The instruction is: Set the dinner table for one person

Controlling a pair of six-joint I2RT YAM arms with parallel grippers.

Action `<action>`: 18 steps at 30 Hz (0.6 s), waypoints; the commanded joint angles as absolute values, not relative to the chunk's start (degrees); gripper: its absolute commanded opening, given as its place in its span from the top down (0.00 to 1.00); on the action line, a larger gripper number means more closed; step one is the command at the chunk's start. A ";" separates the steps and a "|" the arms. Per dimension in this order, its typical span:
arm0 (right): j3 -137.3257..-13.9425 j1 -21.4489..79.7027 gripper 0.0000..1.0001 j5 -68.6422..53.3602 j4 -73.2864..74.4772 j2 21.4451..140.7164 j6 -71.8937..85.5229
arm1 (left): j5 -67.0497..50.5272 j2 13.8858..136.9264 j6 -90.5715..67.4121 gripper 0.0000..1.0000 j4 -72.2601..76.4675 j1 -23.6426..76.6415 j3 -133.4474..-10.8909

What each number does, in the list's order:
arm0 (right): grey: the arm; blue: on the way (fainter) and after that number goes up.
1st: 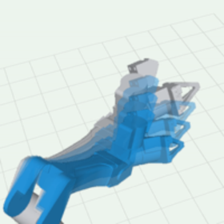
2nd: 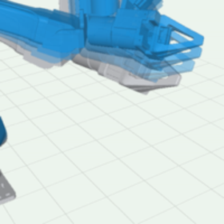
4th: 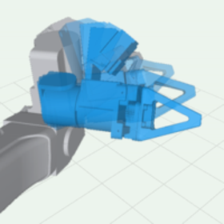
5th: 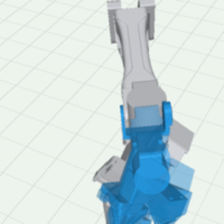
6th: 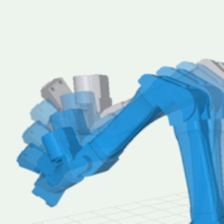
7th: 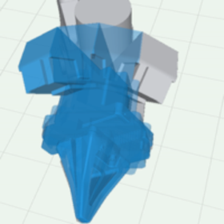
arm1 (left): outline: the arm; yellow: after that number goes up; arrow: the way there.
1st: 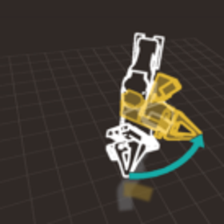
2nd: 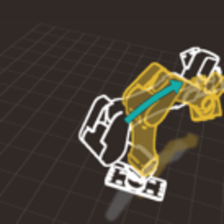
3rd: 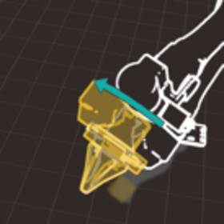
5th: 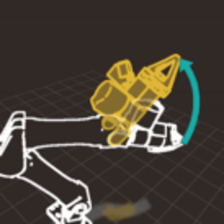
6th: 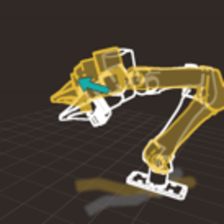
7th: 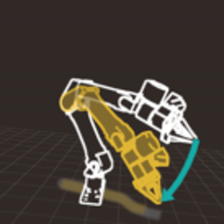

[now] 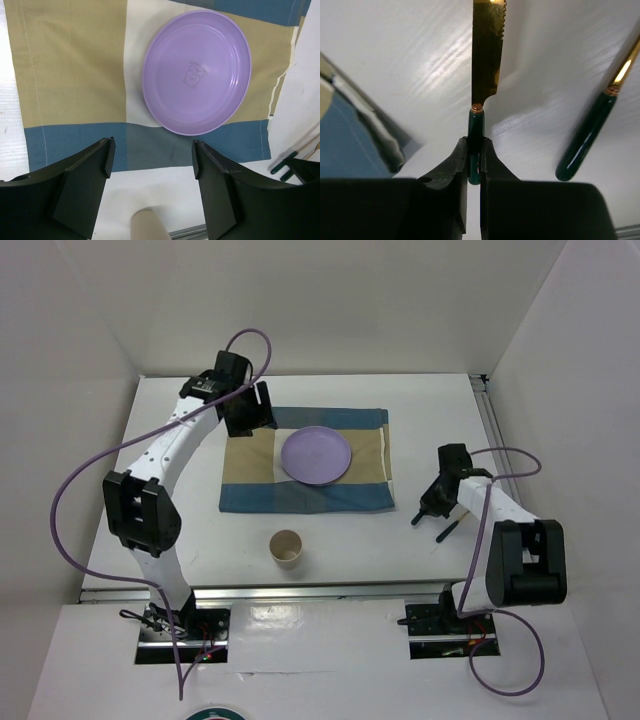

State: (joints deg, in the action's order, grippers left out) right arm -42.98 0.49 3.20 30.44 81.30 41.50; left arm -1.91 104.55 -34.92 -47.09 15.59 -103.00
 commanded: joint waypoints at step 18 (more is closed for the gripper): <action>-77.51 22.68 1.00 -2.90 31.20 100.80 23.55 | -1.76 94.84 -33.05 0.20 -47.72 13.45 -96.95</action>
State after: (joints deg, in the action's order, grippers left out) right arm -73.76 22.55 -2.28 30.72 98.72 25.32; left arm -1.89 97.82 -34.54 -47.53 14.13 -98.21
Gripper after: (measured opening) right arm 0.209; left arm 0.798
